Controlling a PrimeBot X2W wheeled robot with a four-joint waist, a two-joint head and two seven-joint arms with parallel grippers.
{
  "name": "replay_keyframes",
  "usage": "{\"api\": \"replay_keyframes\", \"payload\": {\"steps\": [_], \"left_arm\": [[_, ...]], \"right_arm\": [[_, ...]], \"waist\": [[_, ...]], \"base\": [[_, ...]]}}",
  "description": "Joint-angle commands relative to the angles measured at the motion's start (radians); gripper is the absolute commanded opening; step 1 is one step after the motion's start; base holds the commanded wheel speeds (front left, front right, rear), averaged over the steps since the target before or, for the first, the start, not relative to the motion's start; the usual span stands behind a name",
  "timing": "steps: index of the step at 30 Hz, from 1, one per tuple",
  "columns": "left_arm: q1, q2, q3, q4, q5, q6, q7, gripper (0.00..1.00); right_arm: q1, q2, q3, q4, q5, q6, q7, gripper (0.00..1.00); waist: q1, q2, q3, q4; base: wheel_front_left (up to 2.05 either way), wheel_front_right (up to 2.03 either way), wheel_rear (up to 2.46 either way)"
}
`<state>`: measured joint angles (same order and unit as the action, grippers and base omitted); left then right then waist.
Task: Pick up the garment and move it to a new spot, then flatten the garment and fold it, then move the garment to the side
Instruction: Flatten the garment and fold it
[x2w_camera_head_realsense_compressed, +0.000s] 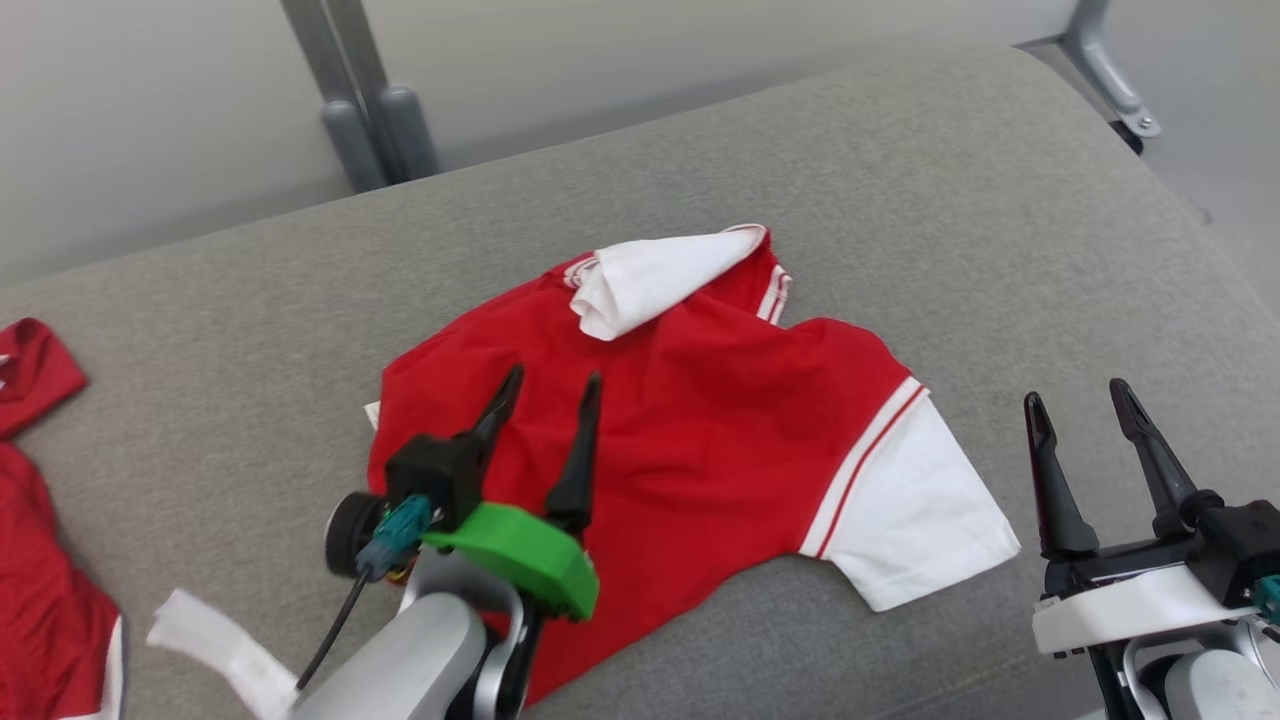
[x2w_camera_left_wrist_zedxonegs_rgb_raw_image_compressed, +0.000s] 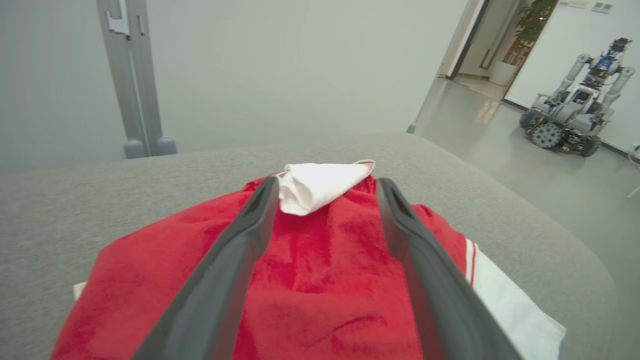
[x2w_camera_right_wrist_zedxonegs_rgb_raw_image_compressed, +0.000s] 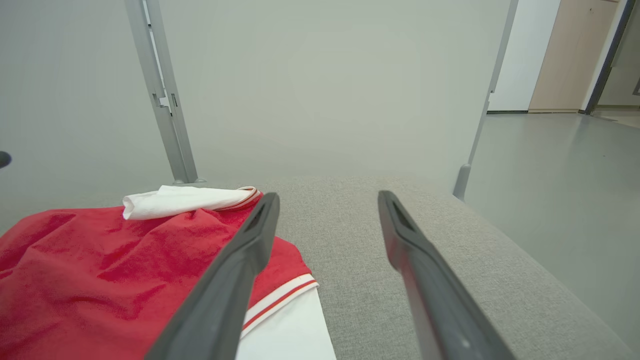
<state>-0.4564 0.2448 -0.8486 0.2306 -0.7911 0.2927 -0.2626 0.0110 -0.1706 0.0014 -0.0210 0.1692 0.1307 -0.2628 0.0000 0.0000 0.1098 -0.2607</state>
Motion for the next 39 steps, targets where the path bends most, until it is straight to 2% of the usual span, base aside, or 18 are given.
{"api": "replay_keyframes", "payload": {"steps": [1, 3, 5, 8, 10, 15, 20, 26, 33, 39], "left_arm": [[0.069, 0.027, 0.03, -0.017, 0.047, 0.009, -0.003, 1.0], [0.158, 0.046, 0.099, -0.047, 0.08, 0.014, -0.003, 1.0], [0.235, 0.067, 0.161, -0.069, 0.125, 0.006, -0.003, 1.0], [0.341, 0.07, 0.249, -0.098, 0.179, -0.015, -0.003, 1.0], [0.403, 0.055, 0.309, -0.118, 0.21, -0.036, -0.003, 1.0], [0.536, 0.014, 0.43, -0.154, 0.287, -0.133, -0.003, 1.0], [0.611, -0.03, 0.519, -0.159, 0.368, -0.242, -0.003, 1.0], [0.638, -0.094, 0.626, -0.169, 0.462, -0.341, -0.003, 1.0], [0.622, -0.141, 0.684, -0.154, 0.52, -0.398, -0.003, 1.0], [0.633, -0.159, 0.709, -0.144, 0.54, -0.415, -0.003, 1.0]], "right_arm": [[0.021, -0.005, -0.005, -0.008, -0.009, 0.0, -0.003, 1.0], [0.029, -0.01, -0.009, -0.01, -0.01, 0.0, -0.003, 1.0], [0.037, -0.015, -0.009, -0.005, -0.011, 0.0, -0.003, 1.0], [0.051, -0.017, -0.015, 0.0, -0.012, 0.0, -0.003, 1.0], [0.06, -0.015, -0.019, 0.005, -0.016, 0.0, -0.003, 1.0], [0.091, -0.004, -0.021, 0.023, -0.026, 0.0, -0.003, 1.0], [0.123, 0.017, -0.036, 0.047, -0.029, 0.0, -0.003, 1.0], [0.146, 0.037, -0.051, 0.07, -0.021, 0.0, -0.003, 1.0], [0.155, 0.059, -0.047, 0.078, -0.015, 0.0, -0.003, 1.0], [0.167, 0.067, -0.045, 0.08, -0.013, 0.0, -0.003, 1.0]], "waist": [[0.0, 0.0, -0.074, 0.158], [0.0, 0.0, -0.084, 0.191], [0.0, 0.0, -0.095, 0.22], [0.0, 0.0, -0.102, 0.254], [0.0, 0.0, -0.108, 0.272], [0.0, 0.0, -0.122, 0.294], [0.0, 0.0, -0.137, 0.295], [0.0, 0.0, -0.147, 0.281], [0.0, 0.0, -0.147, 0.246], [0.0, 0.0, -0.146, 0.22]], "base": [[0.0, 0.0, 0.0], [0.0, 0.0, 0.0], [0.0, 0.0, 0.0], [0.0, 0.0, 0.0], [0.0, 0.0, 0.0], [0.0, 0.0, 0.0], [0.0, 0.0, 0.0], [0.0, 0.0, 0.0], [0.0, 0.0, 0.0], [0.0, 0.0, 0.0]]}}
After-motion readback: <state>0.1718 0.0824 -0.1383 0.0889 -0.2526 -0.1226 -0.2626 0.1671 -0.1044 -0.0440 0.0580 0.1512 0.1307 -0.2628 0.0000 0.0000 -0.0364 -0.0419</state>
